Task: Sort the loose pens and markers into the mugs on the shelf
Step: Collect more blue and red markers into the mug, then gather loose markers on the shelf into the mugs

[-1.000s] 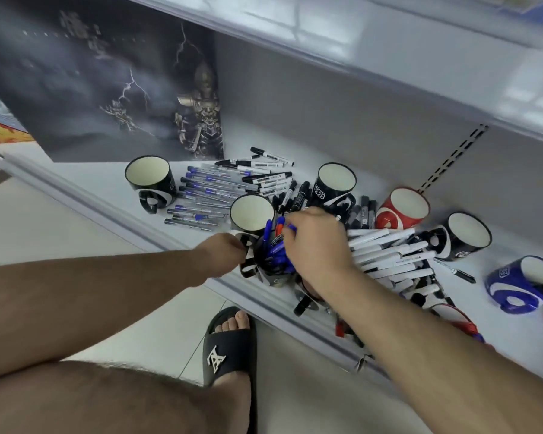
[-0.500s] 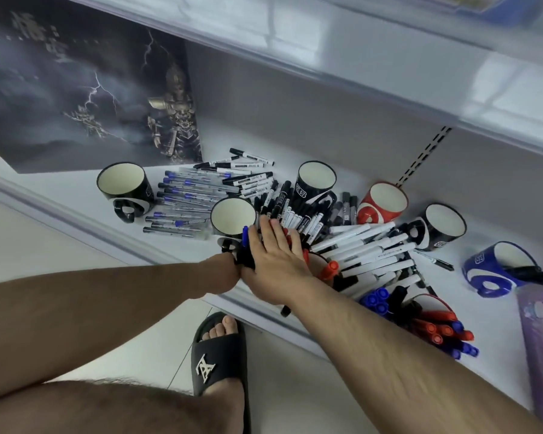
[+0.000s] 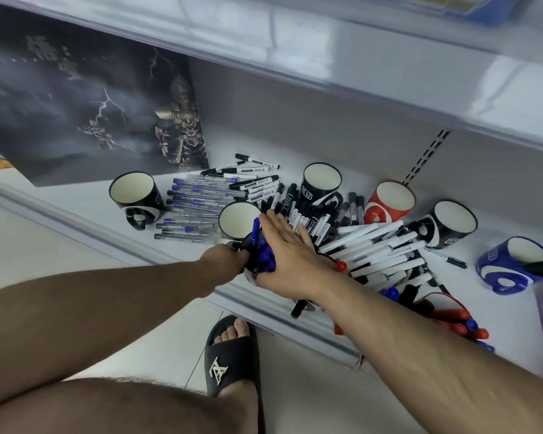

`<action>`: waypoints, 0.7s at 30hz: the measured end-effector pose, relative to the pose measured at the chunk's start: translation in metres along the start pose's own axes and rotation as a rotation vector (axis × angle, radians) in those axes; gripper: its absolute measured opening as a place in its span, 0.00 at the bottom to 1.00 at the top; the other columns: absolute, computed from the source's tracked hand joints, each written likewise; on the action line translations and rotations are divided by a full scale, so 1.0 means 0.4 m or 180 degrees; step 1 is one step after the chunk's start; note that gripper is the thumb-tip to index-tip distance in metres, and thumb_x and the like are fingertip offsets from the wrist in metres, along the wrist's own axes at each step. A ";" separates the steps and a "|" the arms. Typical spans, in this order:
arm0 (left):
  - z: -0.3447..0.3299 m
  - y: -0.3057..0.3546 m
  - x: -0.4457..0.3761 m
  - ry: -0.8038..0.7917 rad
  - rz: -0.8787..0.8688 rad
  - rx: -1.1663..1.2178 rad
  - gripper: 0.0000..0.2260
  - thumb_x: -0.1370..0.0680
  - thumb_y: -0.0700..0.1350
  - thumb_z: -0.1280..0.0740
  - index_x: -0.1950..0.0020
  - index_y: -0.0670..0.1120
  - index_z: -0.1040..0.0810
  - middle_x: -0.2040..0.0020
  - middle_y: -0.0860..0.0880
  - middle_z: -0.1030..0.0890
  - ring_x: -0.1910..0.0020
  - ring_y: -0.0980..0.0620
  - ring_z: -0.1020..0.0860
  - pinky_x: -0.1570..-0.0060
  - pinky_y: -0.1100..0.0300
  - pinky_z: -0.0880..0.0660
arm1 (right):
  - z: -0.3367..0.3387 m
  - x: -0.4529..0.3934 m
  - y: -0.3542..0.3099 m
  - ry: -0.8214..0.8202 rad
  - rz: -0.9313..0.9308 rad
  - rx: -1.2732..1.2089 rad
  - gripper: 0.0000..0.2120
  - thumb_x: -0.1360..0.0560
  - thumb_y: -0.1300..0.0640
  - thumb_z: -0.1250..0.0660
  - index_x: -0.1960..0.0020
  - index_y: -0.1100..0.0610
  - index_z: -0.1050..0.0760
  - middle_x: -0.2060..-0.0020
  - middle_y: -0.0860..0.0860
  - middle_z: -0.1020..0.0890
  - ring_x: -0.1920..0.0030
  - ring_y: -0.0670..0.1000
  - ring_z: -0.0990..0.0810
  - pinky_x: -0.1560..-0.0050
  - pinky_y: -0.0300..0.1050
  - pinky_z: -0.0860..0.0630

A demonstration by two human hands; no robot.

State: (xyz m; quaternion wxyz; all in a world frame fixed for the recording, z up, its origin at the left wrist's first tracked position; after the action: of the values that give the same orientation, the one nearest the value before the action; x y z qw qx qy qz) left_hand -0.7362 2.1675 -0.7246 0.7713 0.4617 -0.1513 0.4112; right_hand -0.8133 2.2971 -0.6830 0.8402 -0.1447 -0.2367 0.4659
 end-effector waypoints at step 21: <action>-0.334 0.466 0.353 -0.0795 -0.0557 0.1444 0.05 0.24 0.45 0.32 0.57 0.44 0.22 0.61 0.47 0.20 0.57 0.51 0.21 0.44 0.52 0.21 | 0.258 0.575 0.275 0.2309 -0.1338 -0.2261 0.26 0.40 0.52 0.30 0.50 0.27 0.29 0.52 0.35 0.22 0.52 0.38 0.25 0.51 0.37 0.29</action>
State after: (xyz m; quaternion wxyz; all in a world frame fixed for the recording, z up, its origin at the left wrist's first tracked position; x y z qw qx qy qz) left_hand -0.8130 2.3930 -0.5991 0.6560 0.6812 -0.1088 0.3062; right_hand -0.8425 2.5530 -0.5862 0.8424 -0.5204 -0.0984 0.0997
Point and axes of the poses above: each hand's wrist, its own x-axis away from the middle knuckle, its own z-axis out of the back of the hand, y = z × x, the point moved 4 cm from there along -x, towards the middle knuckle
